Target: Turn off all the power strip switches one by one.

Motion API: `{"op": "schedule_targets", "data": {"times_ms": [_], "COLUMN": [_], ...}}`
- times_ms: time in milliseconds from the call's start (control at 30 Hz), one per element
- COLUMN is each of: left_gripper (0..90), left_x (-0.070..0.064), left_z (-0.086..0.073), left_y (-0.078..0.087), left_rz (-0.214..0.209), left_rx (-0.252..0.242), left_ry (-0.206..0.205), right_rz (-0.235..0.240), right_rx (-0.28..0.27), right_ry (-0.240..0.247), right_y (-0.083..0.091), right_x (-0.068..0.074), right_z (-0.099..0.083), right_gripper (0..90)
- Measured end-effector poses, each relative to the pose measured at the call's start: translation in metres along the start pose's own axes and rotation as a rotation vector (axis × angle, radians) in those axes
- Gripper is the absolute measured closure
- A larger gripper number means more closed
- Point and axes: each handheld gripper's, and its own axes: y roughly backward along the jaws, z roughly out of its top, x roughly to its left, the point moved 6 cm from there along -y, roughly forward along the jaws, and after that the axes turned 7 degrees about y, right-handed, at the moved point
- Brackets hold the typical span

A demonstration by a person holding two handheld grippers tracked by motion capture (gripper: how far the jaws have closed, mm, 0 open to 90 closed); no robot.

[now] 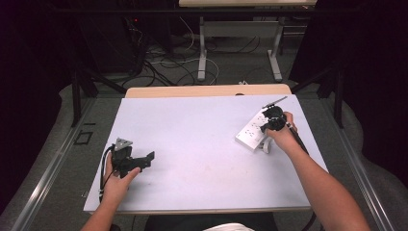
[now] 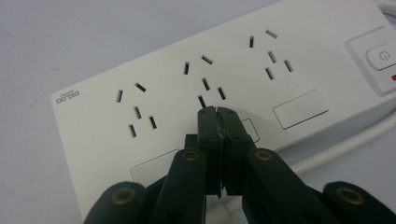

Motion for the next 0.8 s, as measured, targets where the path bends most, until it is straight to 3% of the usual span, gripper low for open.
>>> {"op": "schedule_targets", "data": {"times_ms": [800], "left_gripper": [0.8], "left_x": [-0.0008], "left_z": [0.0001], "left_y": [-0.0009], "left_rz": [0.0], "left_rx": [-0.009], "left_ry": [-0.005], "right_rz": [-0.006], "right_rx": [0.013], "right_ry": [0.01], "right_y": [0.0013], "right_x": [0.0013], "right_z": [-0.0031], "right_gripper": [89.3]}}
